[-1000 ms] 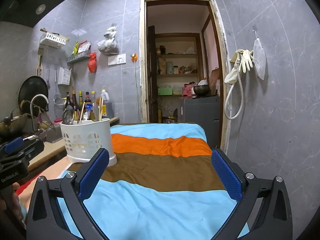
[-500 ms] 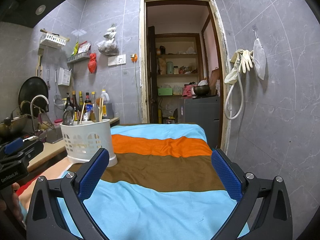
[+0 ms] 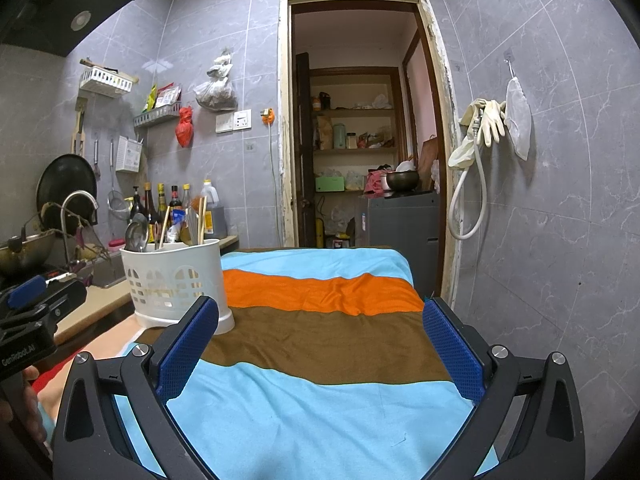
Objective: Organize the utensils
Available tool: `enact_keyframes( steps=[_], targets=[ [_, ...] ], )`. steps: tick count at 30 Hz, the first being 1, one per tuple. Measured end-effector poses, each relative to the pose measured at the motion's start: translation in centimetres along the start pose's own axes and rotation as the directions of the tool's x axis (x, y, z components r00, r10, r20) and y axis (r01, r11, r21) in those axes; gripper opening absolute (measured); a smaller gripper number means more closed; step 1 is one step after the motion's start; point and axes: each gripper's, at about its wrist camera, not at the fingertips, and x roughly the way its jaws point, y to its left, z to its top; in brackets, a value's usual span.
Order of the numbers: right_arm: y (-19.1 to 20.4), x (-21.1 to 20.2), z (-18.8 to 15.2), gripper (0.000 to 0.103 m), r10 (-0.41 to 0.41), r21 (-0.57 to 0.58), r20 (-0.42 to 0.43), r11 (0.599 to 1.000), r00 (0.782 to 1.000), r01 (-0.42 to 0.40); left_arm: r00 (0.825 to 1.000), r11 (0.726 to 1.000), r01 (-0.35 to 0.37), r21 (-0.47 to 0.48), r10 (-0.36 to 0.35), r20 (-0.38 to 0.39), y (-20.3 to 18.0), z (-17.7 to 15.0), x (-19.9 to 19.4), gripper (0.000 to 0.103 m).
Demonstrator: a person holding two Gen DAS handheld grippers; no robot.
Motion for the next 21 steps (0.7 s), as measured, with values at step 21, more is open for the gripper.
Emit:
enact_keyframes(
  steps=[21],
  targets=[
    [0.05,-0.03,-0.05,0.103,0.000,0.001,0.000,1.000,1.000,0.000,1.000,1.000,-0.002,0.000,0.002,0.000,-0.01,0.17,-0.15,0.097]
  ],
)
